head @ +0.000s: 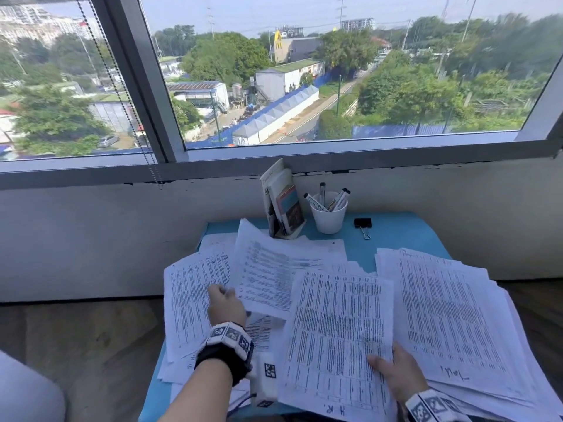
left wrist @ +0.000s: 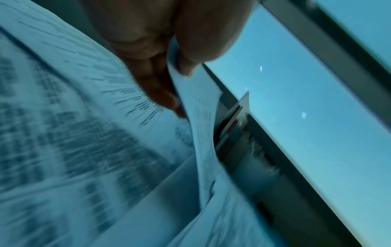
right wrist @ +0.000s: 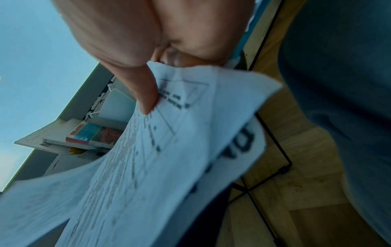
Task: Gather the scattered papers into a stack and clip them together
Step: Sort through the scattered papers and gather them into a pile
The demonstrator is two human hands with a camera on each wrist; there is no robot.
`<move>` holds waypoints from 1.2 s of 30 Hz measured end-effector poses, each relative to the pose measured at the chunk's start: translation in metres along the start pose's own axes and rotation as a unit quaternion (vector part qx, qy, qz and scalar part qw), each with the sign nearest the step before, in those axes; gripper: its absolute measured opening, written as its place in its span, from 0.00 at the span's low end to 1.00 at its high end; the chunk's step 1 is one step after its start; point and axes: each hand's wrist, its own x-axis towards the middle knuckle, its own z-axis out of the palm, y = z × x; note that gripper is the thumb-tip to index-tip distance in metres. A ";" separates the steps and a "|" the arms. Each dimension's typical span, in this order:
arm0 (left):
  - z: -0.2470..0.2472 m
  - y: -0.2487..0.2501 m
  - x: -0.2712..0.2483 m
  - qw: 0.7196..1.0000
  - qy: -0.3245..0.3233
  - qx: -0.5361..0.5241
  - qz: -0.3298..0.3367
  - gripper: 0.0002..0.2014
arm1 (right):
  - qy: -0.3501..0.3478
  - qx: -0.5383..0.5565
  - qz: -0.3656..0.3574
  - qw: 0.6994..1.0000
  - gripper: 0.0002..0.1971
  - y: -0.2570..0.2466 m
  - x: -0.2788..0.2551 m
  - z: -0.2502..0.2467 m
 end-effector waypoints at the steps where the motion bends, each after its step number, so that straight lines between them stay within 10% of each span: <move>1: -0.007 0.010 -0.003 0.998 0.034 -0.050 0.006 0.05 | 0.000 0.003 0.000 1.000 0.12 0.001 0.000 0.000; 5: -0.035 0.023 0.009 0.960 0.124 -0.251 -0.007 0.18 | 0.002 0.007 -0.005 1.000 0.15 0.003 -0.001 0.001; 9: -0.048 0.015 0.011 0.916 -0.007 -0.400 -0.029 0.14 | 0.000 0.003 0.001 1.000 0.16 0.008 0.004 0.004; 16: -0.055 0.000 0.011 0.971 -0.221 -0.014 0.090 0.07 | -0.028 0.002 -0.006 1.000 0.14 0.010 0.006 0.002; 21: -0.048 0.019 0.000 0.857 -0.350 0.283 0.250 0.06 | -0.075 0.019 0.020 0.997 0.13 0.006 0.010 0.000; 27: -0.020 0.019 0.008 0.845 -0.325 0.348 0.243 0.05 | -0.078 0.116 0.039 0.989 0.14 -0.013 0.001 0.004; 31: -0.001 0.002 0.012 0.859 -0.316 0.339 0.217 0.07 | -0.143 0.072 -0.012 0.987 0.40 -0.009 -0.007 0.011; 36: 0.006 -0.015 0.013 0.894 -0.283 0.289 0.192 0.08 | -0.133 -0.014 -0.051 0.990 0.18 -0.004 -0.008 0.011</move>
